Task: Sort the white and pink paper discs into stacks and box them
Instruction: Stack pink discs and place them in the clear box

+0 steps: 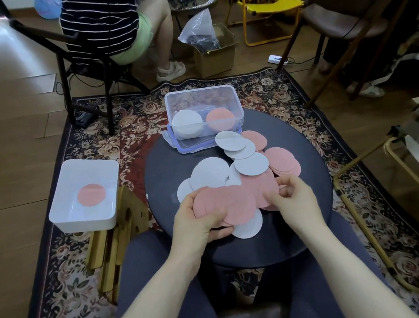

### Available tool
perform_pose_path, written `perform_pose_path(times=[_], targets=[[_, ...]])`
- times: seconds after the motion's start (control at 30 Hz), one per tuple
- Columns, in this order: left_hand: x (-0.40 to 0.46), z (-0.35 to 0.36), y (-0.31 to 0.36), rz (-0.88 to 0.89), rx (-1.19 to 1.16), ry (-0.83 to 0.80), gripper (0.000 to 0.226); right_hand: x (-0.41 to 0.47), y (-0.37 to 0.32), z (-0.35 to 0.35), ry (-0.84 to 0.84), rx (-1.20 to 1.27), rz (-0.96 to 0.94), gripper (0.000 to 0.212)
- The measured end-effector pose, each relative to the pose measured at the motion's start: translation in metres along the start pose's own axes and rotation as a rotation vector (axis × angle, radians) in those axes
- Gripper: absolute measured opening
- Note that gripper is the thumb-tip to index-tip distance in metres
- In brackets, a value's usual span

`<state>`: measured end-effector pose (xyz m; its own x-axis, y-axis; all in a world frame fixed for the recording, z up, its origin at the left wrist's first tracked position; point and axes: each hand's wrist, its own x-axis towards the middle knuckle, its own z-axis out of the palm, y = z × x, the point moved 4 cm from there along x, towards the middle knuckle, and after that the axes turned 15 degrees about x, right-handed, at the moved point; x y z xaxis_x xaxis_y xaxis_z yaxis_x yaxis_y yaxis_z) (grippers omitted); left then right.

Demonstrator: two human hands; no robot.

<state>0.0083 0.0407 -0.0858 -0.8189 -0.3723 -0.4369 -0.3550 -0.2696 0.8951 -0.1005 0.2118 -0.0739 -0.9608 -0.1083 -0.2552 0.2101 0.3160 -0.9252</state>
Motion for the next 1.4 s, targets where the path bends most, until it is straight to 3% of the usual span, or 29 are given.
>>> perform_pose_path(times=[0.2, 0.47, 0.63, 0.9, 1.23, 1.4], targets=[[0.000, -0.001, 0.000, 0.000, 0.002, -0.001, 0.047, -0.004, 0.005, -0.023, 0.071, 0.104, -0.026, 0.008], [0.000, 0.000, 0.000, -0.004, 0.001, 0.000, 0.048, -0.016, -0.002, -0.027, 0.058, 0.356, -0.070, 0.012], [-0.001, 0.000, 0.000, 0.001, 0.002, -0.011, 0.048, -0.024, -0.004, -0.015, -0.050, 0.427, -0.045, 0.007], [-0.001, 0.000, 0.001, 0.006, 0.000, -0.029, 0.050, -0.038, 0.000, 0.006, -0.168, 0.343, 0.009, 0.006], [-0.004, 0.001, 0.002, 0.026, 0.018, -0.039, 0.048, -0.040, 0.005, 0.010, -0.117, 0.202, 0.012, 0.008], [-0.010, 0.004, 0.004, 0.106, 0.114, -0.039, 0.039, -0.046, -0.004, 0.013, -0.270, 0.253, -0.035, 0.017]])
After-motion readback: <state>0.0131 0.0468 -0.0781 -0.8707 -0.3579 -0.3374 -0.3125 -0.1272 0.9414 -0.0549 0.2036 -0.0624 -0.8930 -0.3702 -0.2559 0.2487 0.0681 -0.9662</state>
